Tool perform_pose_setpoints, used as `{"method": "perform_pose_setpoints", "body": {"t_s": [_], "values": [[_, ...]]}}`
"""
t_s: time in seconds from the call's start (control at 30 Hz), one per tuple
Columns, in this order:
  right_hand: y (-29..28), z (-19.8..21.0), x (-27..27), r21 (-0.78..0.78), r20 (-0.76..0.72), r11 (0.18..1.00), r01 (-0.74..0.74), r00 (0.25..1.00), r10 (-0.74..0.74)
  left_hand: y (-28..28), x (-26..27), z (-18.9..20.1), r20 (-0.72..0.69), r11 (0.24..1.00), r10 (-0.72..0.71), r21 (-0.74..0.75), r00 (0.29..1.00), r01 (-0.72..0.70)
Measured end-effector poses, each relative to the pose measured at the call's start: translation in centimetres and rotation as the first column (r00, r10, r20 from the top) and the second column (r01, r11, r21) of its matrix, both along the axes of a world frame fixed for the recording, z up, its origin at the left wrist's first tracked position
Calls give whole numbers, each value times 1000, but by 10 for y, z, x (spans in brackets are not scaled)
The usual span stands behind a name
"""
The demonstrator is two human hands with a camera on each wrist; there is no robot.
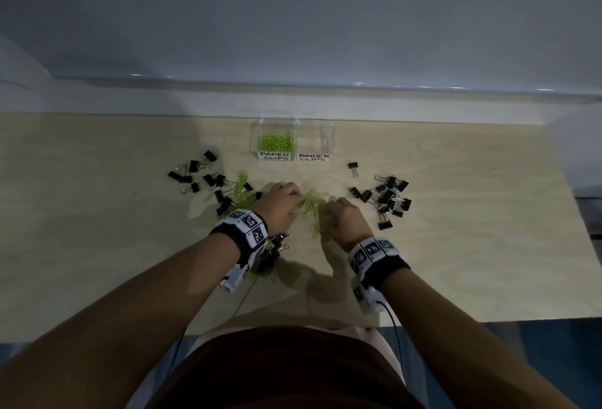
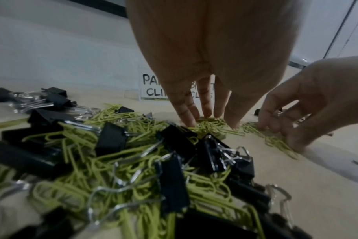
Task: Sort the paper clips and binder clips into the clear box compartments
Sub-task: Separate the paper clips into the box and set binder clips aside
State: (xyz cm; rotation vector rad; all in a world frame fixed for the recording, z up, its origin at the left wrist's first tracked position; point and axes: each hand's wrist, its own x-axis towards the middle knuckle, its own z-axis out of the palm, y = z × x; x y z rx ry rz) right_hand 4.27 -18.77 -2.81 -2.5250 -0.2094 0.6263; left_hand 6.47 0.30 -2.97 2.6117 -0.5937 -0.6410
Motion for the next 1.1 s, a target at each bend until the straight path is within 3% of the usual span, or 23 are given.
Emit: {"method": "perform_pose_setpoints", "body": {"t_s": [0.1,0.23,0.37,0.63,0.8,0.97,1.1], "values": [[4,-2,16,39,56,999,16,998,-18,5,1,4,15,997,75,-13,997,-75],[-15,8,29,-19,36,997,78,996,-78,6,8,8,-49,982,147,126,988,-140],[-17,9,27,-163,-110,985,-49,993,31,-4,10,6,-108,973,169,176,980,-148],[25,9,31,-103,-32,972,-211,977,209,-16,10,3,-65,985,158,76,985,-153],[22,15,37,-81,20,968,-237,971,239,-16,15,7,-61,990,77,122,995,-69],[19,23,39,-32,9,996,-84,996,84,-15,18,8,-35,990,37,137,999,-32],[14,9,43,92,-101,977,192,978,-183,-9,22,7,-54,976,217,9,975,-217]]}}
